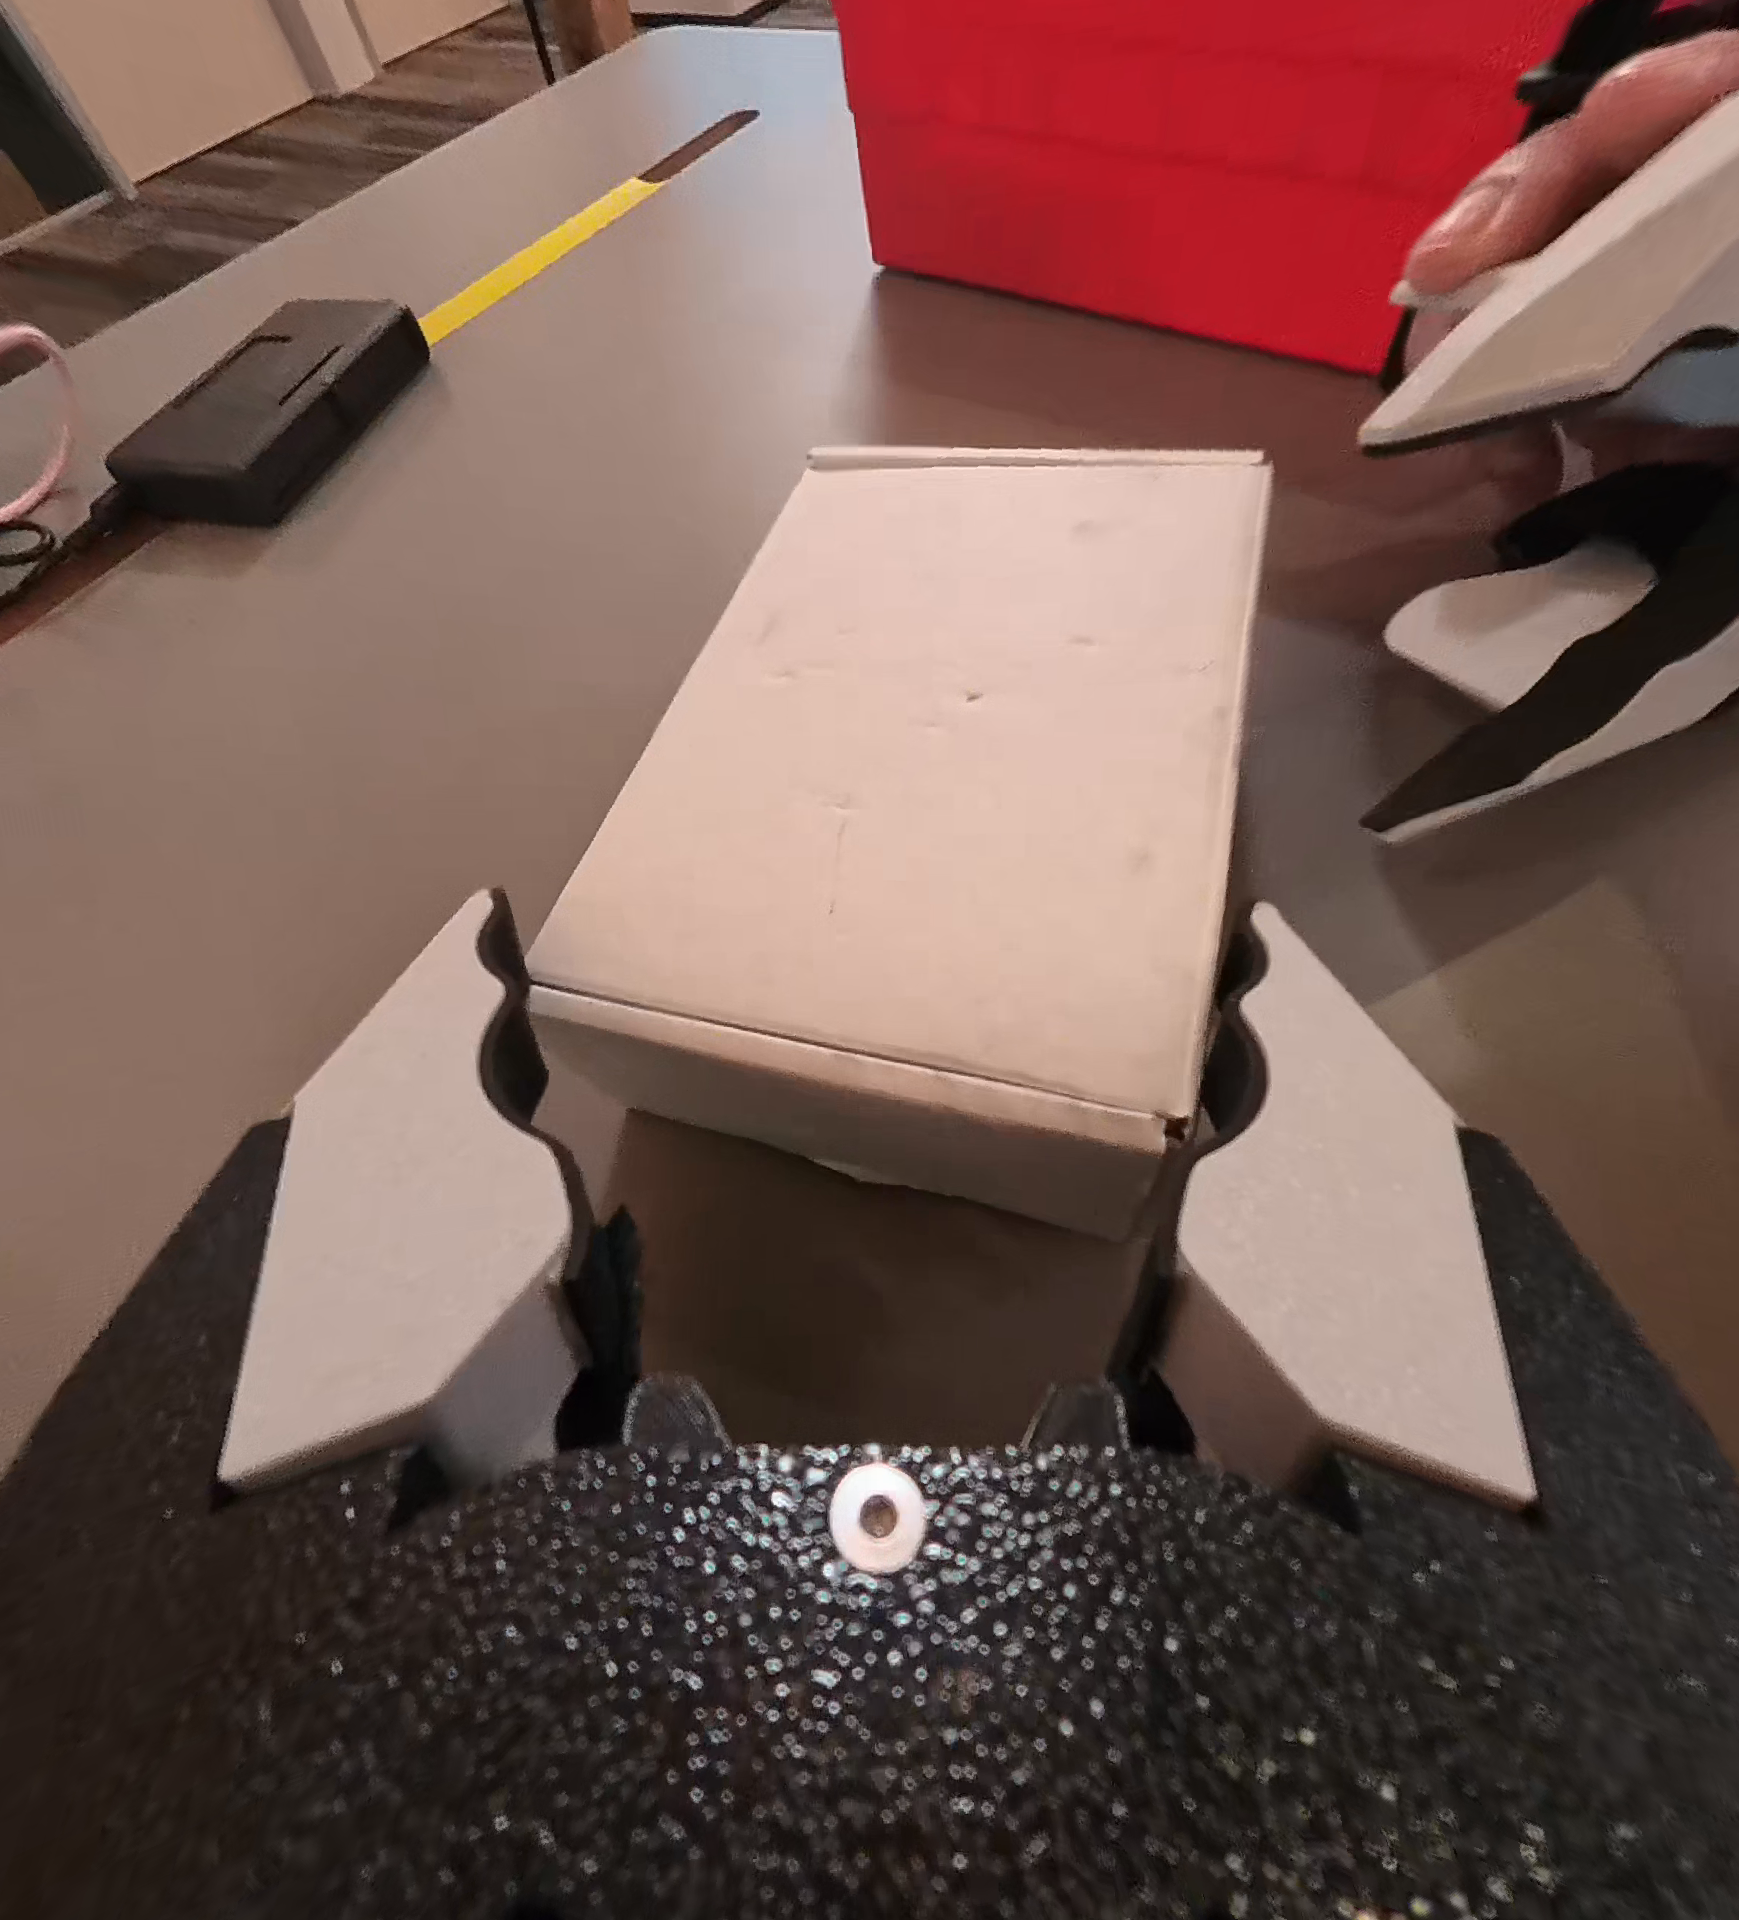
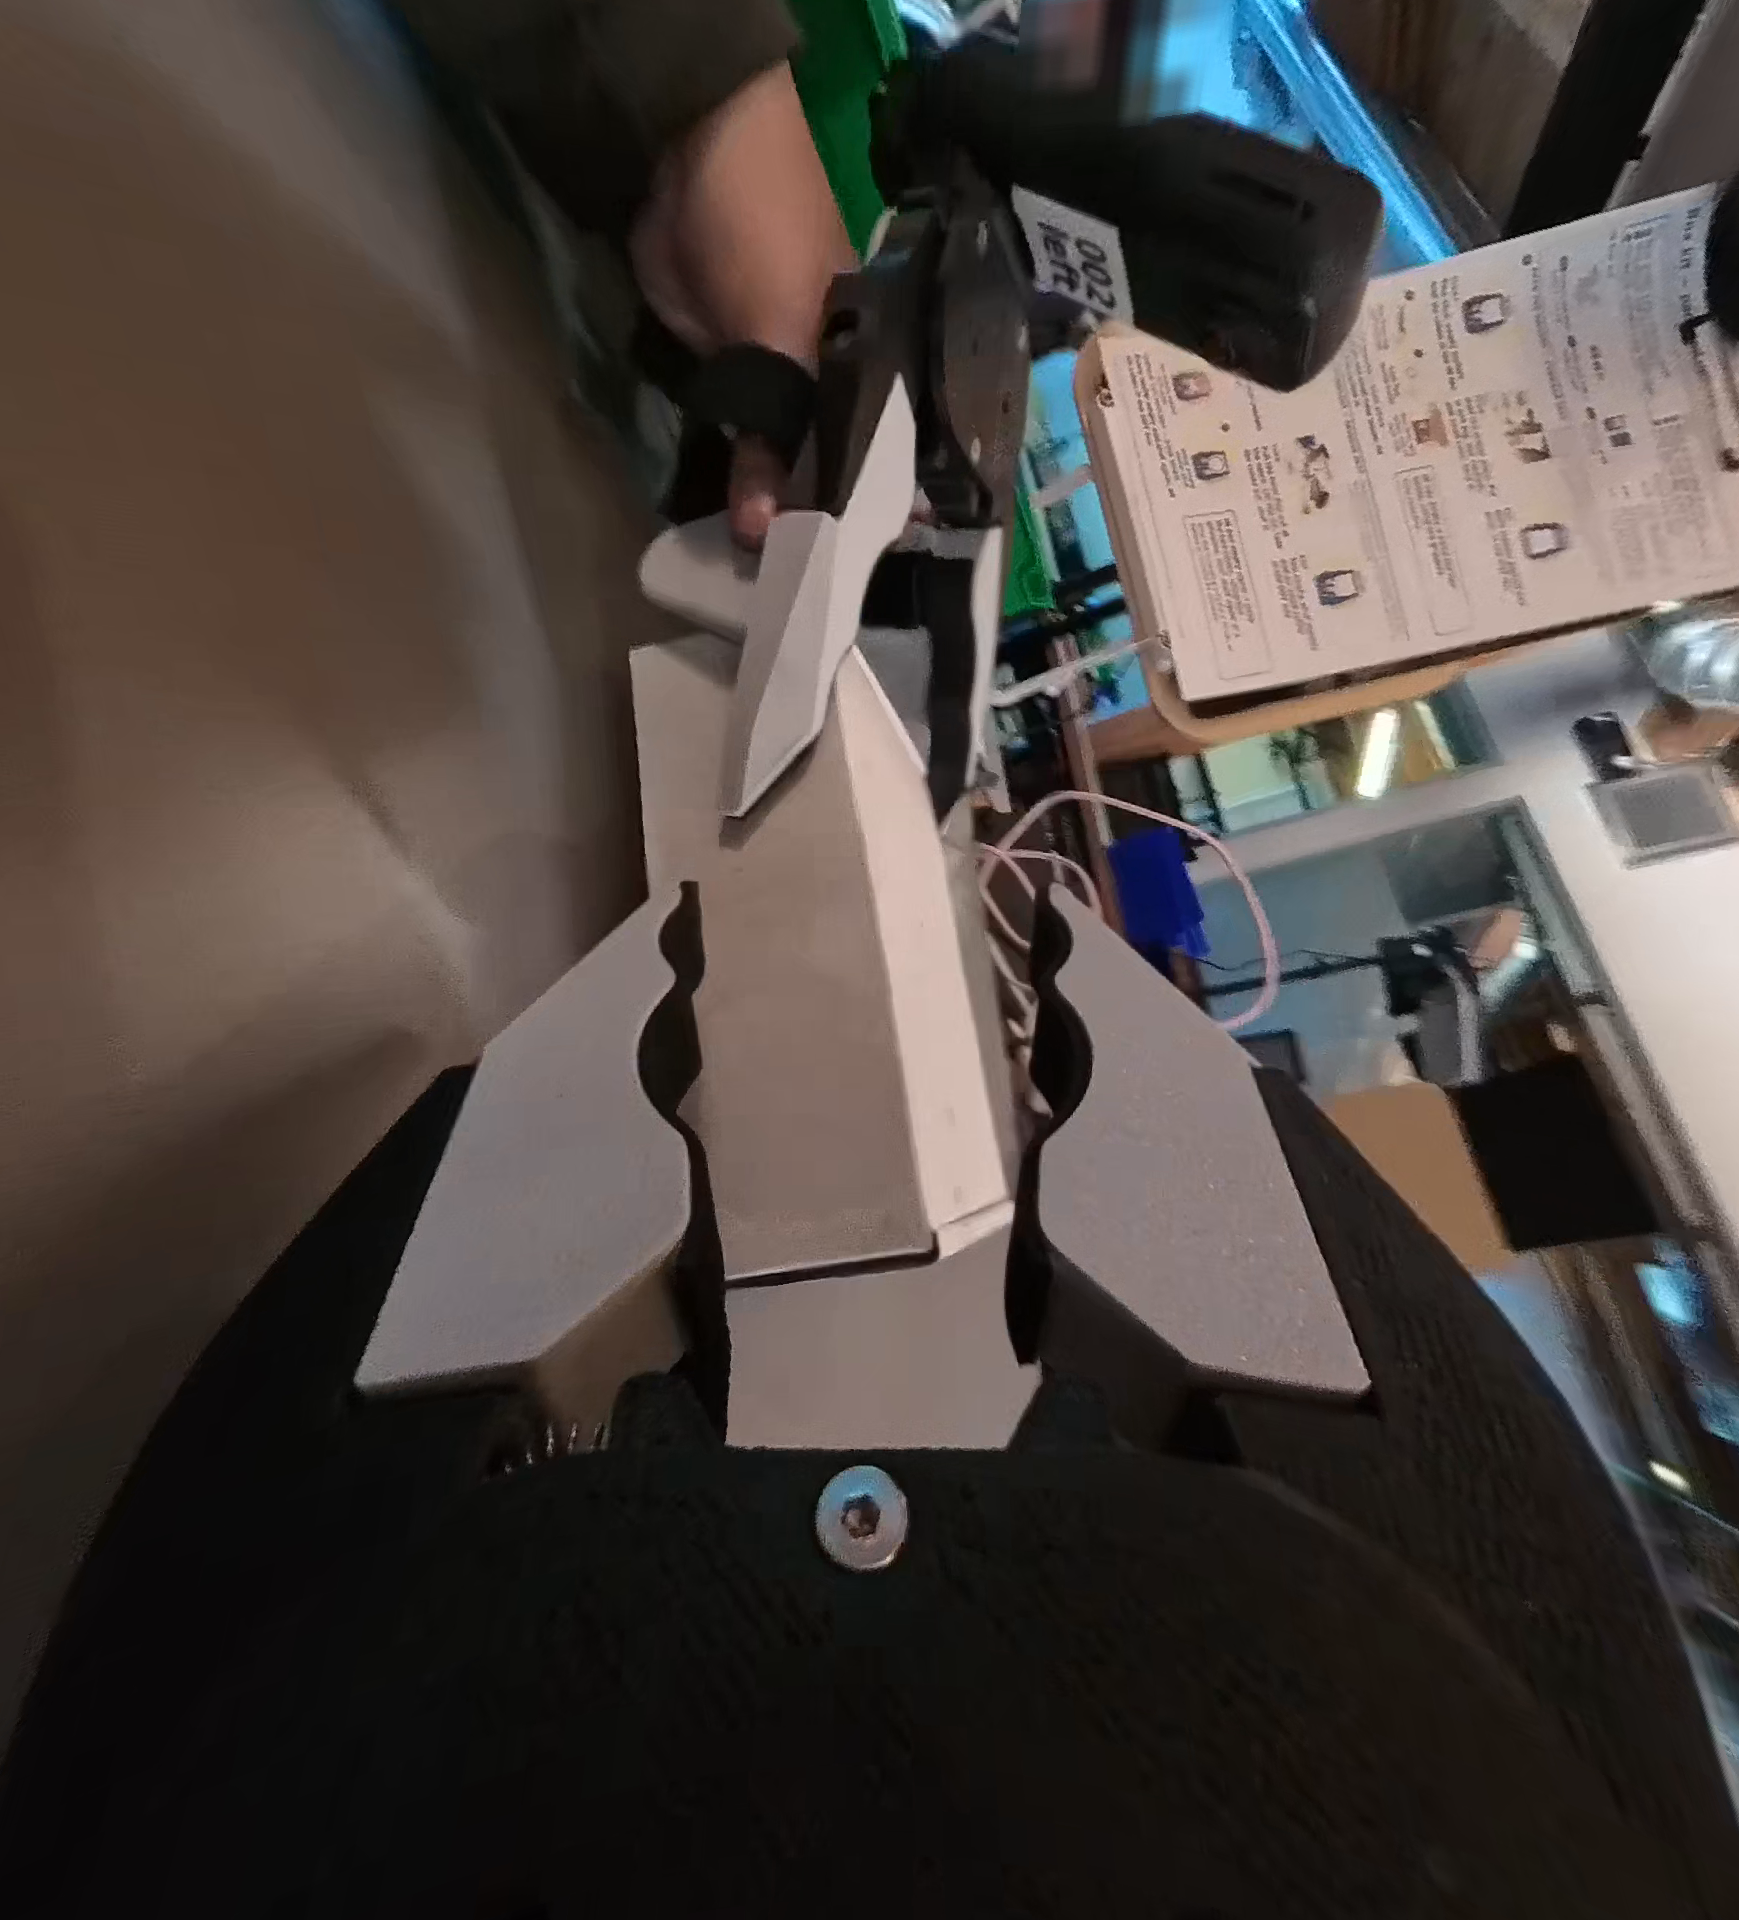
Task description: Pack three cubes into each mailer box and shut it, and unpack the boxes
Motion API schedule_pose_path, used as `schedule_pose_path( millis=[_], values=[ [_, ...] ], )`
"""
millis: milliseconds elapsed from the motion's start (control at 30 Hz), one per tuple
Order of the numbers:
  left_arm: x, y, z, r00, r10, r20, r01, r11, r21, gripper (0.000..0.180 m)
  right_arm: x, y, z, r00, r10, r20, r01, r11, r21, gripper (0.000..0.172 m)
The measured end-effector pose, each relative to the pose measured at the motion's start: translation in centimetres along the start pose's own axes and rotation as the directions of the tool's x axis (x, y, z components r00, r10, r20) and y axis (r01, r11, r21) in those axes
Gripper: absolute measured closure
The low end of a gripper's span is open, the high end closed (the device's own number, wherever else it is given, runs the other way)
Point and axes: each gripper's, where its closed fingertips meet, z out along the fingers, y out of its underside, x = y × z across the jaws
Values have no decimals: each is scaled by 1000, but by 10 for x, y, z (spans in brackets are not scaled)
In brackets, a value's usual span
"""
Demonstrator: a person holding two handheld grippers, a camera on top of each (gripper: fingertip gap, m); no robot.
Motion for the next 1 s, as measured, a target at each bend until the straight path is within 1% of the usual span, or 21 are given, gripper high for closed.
schedule_pose_path(
  millis=[33, 100, 167, 300, 333, 367, 400, 433, 467, 533, 567, 667, 700, 800, 867, 900, 933, 967, 1000],
  values=[
    [0, -1, 0, 1000, -20, 2, 20, 1000, 1, 51, 2, 2, 1, 999, -41, -19, 41, 999, -32, 110],
    [-1, -4, -1, 996, -87, 0, 87, 996, 17, 52, -4, 7, 5, 993, -117, 9, 117, 989, -93, 110],
    [-4, -10, -2, 984, -180, -12, 180, 982, 50, 52, -8, 9, 9, 990, -137, 41, 142, 980, -138, 107],
    [3, -17, -7, 961, -255, -106, 265, 960, 92, 54, -3, 18, 16, 979, -204, 5, 200, 956, -214, 102],
    [7, -19, -8, 954, -264, -140, 278, 956, 97, 57, -1, 24, 17, 971, -241, -10, 230, 940, -252, 103],
    [11, -22, -10, 949, -267, -169, 287, 952, 110, 63, 3, 31, 17, 958, -285, -22, 266, 917, -297, 104],
    [13, -25, -12, 948, -260, -183, 285, 951, 124, 72, 6, 34, 17, 945, -326, -36, 298, 898, -325, 106],
    [17, -28, -13, 948, -246, -202, 276, 951, 137, 81, 7, 36, 16, 942, -333, -37, 302, 892, -335, 107],
    [19, -30, -14, 949, -233, -211, 266, 953, 148, 79, 8, 38, 15, 948, -315, -39, 283, 893, -349, 107],
    [25, -30, -15, 963, -168, -213, 203, 967, 156, 45, 12, 43, 12, 964, -261, -38, 229, 899, -374, 107],
    [27, -31, -16, 974, -114, -198, 148, 975, 166, 35, 13, 46, 9, 971, -236, -35, 205, 902, -380, 108],
    [32, -30, -17, 989, 98, -114, -76, 980, 184, 32, 18, 53, -2, 990, -142, -23, 122, 918, -378, 108],
    [35, -29, -16, 982, 170, -87, -152, 972, 181, 35, 20, 56, -7, 994, -107, -18, 92, 920, -380, 108],
    [46, -25, -5, 939, 343, -24, -335, 928, 160, 50, 24, 58, -14, 999, -5, -32, -7, 932, -362, 108],
    [49, -22, 6, 901, 431, 44, -433, 893, 126, 63, 25, 60, -17, 1000, 10, -28, -20, 932, -361, 108],
    [40, -21, 11, 872, 473, 125, -484, 871, 82, 71, 25, 61, -18, 1000, 4, -21, -12, 928, -372, 108],
    [30, -19, 13, 835, 516, 192, -531, 847, 28, 91, 24, 61, -19, 1000, -9, -8, 5, 925, -379, 108],
    [26, -15, 14, 804, 556, 212, -568, 823, -6, 103, 22, 59, -20, 1000, -24, 9, 25, 929, -370, 108],
    [27, -10, 15, 803, 566, 188, -573, 819, -22, 105, 20, 54, -21, 1000, -19, 25, 27, 939, -343, 108]
  ],
)
